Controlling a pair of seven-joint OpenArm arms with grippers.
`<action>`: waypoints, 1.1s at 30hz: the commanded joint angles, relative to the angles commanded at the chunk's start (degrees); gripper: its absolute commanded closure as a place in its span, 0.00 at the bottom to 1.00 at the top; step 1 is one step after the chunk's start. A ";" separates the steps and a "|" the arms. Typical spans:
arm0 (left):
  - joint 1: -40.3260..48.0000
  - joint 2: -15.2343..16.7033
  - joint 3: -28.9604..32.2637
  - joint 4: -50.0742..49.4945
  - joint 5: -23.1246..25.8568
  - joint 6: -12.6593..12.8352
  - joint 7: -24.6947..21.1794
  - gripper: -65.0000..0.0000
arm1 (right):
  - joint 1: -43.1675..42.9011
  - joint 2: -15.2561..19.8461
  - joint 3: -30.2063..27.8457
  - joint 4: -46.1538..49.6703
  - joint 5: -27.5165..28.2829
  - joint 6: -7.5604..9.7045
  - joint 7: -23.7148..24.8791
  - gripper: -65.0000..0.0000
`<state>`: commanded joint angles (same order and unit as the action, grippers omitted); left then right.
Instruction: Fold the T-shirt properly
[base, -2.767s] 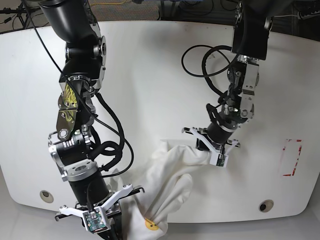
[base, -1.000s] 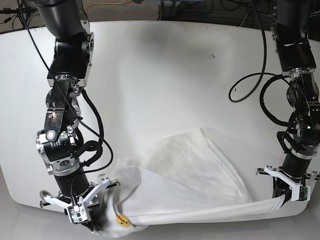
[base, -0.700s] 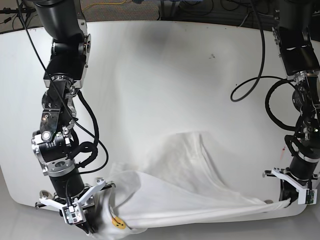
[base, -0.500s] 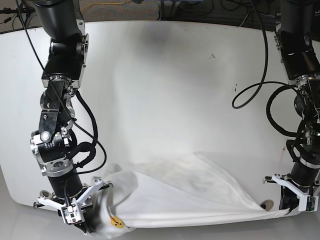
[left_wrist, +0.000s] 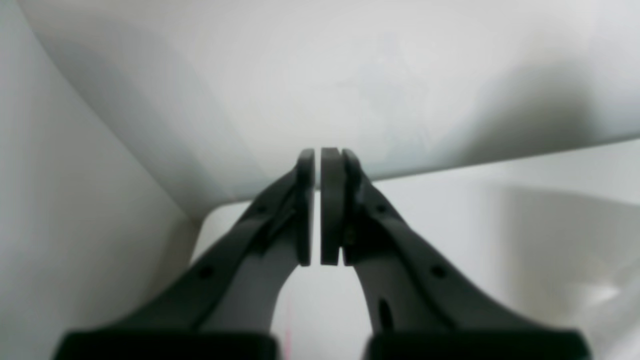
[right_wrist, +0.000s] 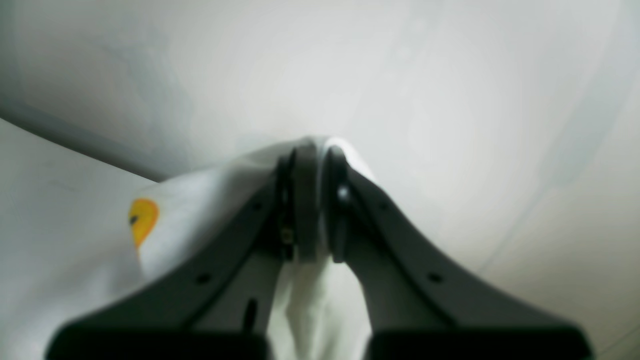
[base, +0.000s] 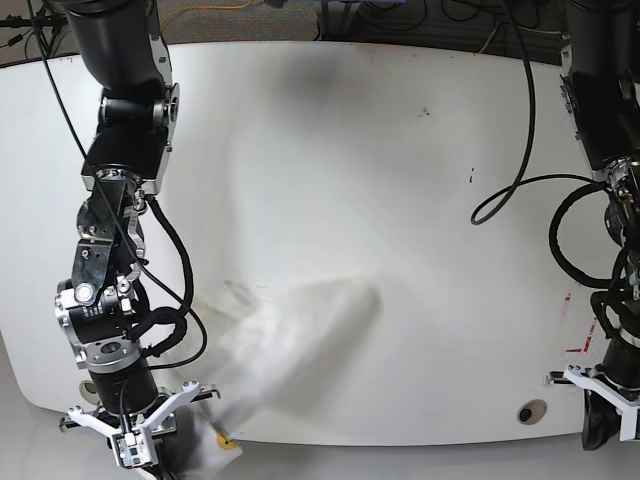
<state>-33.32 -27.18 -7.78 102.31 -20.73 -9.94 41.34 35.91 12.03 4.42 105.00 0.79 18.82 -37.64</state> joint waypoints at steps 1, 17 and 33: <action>-0.27 -0.09 -0.09 0.05 -0.05 -0.02 0.03 1.00 | -0.22 -0.11 0.32 0.04 0.07 0.36 -0.04 0.99; -7.58 -0.82 0.00 -0.16 0.20 0.00 0.50 0.99 | 0.77 -0.69 0.12 -2.26 0.42 1.07 0.34 1.00; -9.99 2.15 3.33 -6.85 0.59 -0.13 0.72 0.98 | 3.00 0.60 -0.18 -4.27 0.01 0.33 0.16 1.00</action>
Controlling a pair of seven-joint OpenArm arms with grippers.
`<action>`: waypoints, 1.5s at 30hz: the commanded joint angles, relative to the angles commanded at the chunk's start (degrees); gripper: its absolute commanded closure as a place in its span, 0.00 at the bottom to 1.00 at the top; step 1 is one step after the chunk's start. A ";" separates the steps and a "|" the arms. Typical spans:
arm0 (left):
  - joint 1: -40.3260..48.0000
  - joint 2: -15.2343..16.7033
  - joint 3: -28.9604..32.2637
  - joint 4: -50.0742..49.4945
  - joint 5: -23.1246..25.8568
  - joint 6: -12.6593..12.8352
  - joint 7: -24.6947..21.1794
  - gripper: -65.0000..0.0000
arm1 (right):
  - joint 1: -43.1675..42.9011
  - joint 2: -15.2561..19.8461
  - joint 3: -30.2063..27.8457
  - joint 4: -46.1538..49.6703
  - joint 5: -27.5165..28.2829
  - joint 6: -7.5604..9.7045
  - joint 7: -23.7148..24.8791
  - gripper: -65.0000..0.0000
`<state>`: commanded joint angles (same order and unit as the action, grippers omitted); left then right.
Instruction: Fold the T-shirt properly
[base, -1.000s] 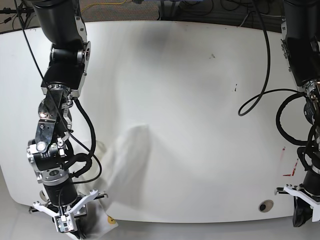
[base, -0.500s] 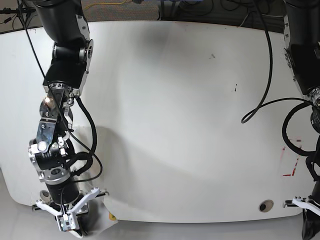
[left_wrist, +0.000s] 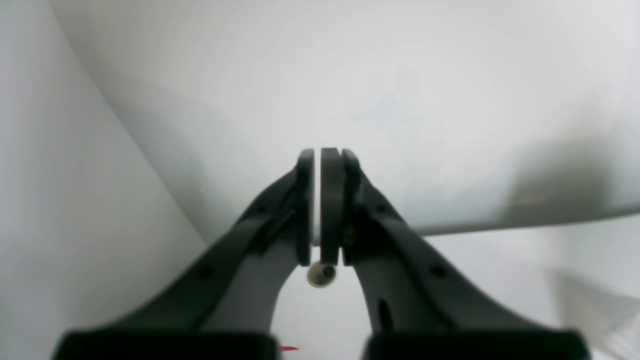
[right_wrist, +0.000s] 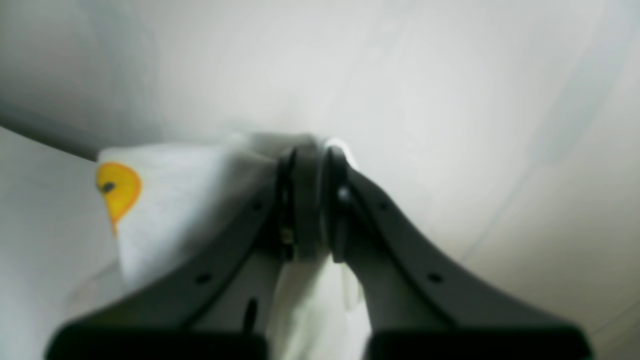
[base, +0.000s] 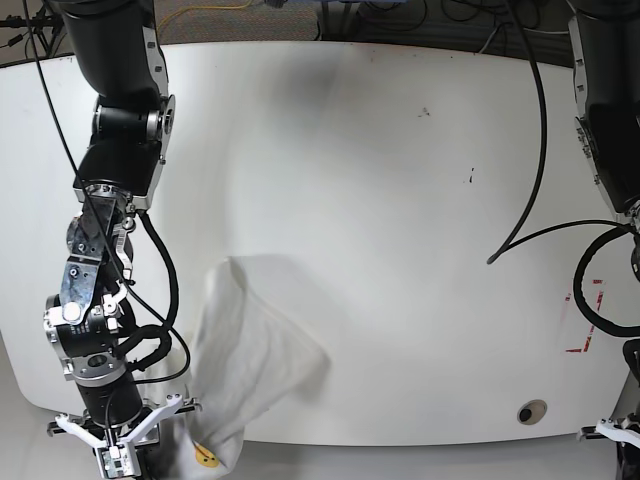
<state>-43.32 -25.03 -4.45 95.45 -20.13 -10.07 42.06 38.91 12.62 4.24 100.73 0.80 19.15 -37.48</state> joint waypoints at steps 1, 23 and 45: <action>0.58 1.05 0.55 -0.58 -0.03 -0.04 -0.08 0.98 | -0.21 -0.33 -0.11 0.12 0.01 -0.06 -0.01 1.00; 13.43 7.64 6.68 2.96 -3.47 -0.28 -0.37 0.74 | -1.94 -3.99 -0.46 1.26 -1.06 -0.68 -1.77 1.00; 10.96 9.42 -0.70 -6.60 -3.97 -0.70 -3.18 0.99 | -0.70 2.08 -0.76 1.67 -1.36 -1.09 -3.25 0.99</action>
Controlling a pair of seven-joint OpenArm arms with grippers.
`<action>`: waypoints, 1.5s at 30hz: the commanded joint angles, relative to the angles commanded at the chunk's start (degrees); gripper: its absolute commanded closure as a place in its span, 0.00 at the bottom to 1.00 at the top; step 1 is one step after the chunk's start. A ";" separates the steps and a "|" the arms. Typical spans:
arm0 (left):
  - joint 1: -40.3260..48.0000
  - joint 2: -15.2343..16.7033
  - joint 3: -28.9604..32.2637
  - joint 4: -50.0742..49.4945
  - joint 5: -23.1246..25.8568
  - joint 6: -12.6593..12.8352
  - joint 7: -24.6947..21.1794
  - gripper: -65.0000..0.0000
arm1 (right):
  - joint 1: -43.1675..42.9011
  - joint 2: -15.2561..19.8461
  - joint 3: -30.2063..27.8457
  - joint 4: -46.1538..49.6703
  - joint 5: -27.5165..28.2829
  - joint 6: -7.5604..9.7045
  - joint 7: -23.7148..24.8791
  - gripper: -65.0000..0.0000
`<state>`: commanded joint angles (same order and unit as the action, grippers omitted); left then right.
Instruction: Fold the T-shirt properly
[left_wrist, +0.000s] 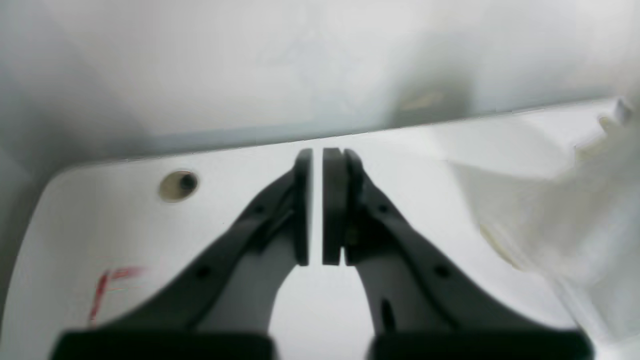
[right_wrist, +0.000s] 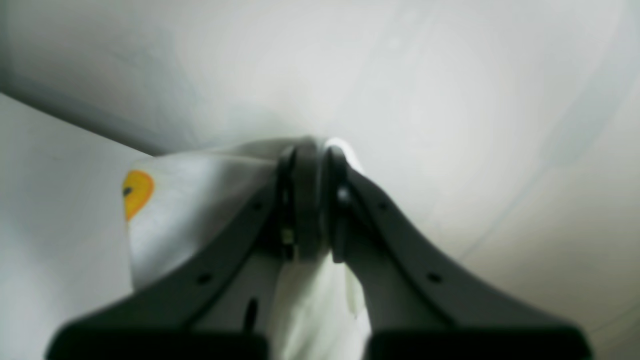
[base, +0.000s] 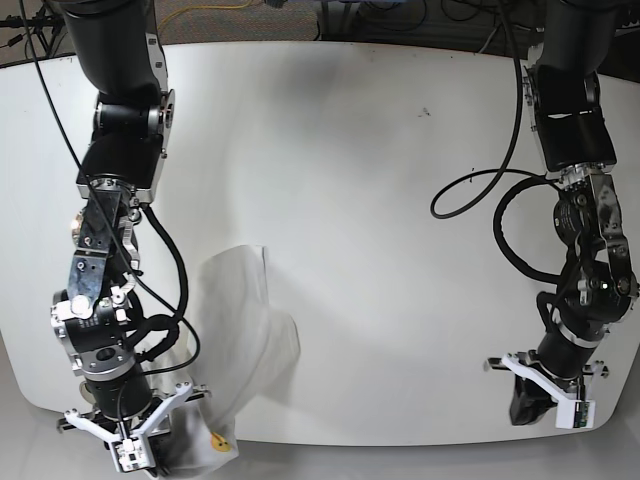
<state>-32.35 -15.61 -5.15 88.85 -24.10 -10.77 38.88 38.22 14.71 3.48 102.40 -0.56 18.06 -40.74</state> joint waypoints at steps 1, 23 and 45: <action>-0.30 0.52 0.14 -1.02 0.07 -0.03 -0.30 1.00 | 0.00 -0.07 0.06 0.03 0.02 0.00 -0.01 0.99; -0.91 6.14 10.94 -18.10 2.91 -1.31 -5.69 0.48 | -0.07 -1.86 -0.64 -0.47 -0.02 0.79 0.57 0.98; 1.57 8.12 13.77 -19.21 -4.01 -2.38 -9.39 0.31 | 0.49 -2.60 -0.30 -0.19 0.11 0.20 0.55 0.98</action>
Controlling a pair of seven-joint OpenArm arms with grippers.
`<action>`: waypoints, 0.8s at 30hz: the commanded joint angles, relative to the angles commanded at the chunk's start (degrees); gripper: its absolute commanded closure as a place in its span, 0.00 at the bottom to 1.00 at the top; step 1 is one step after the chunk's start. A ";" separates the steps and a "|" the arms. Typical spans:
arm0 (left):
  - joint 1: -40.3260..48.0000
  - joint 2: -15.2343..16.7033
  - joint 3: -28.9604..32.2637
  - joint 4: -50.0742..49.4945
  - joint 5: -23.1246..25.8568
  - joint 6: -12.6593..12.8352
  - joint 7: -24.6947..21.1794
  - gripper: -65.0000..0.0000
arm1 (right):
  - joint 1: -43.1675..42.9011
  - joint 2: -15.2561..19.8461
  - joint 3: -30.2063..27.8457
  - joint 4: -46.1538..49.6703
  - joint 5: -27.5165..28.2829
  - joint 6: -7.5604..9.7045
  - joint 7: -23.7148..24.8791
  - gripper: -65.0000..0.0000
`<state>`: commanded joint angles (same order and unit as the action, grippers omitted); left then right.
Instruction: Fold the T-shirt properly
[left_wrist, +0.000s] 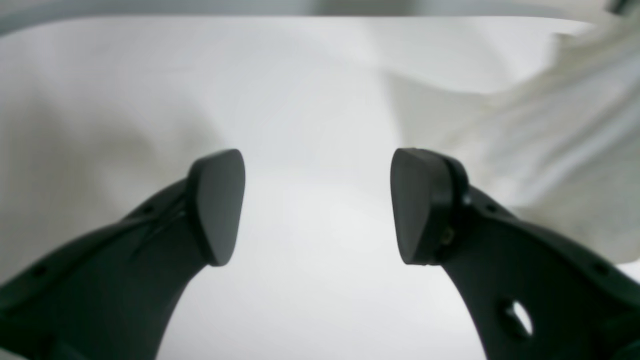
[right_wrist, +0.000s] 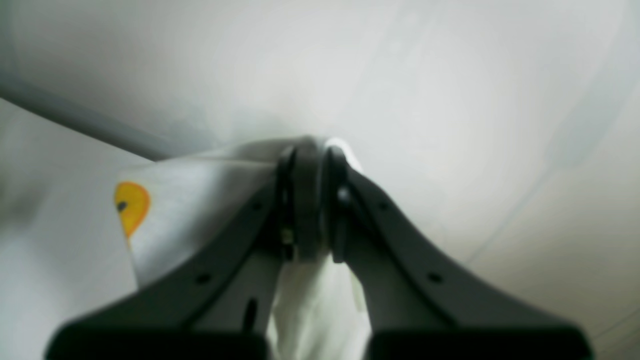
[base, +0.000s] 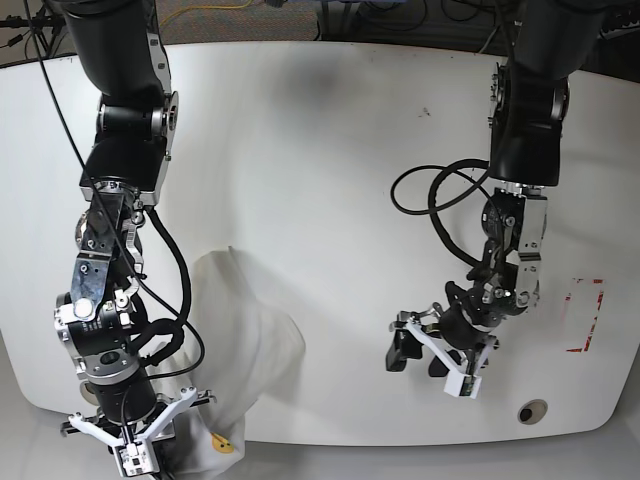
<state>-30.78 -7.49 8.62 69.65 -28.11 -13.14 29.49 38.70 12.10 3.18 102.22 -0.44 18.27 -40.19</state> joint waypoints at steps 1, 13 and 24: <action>0.29 0.35 -0.23 -0.03 -0.12 -0.01 -0.16 0.30 | -0.09 -0.16 0.03 -0.04 0.05 0.00 -0.05 0.98; 9.90 -0.21 -2.07 -1.21 -0.15 0.62 3.61 0.26 | -12.90 -2.30 1.09 -4.50 -1.01 1.12 -3.72 0.95; 10.25 -0.29 -2.34 1.60 -0.24 0.53 3.43 0.26 | -14.31 -2.12 1.09 -3.36 -1.01 -0.29 -2.84 0.95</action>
<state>-20.53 -7.78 6.29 71.25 -28.35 -12.62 32.92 24.40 9.98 4.26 98.86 -1.45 17.98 -43.03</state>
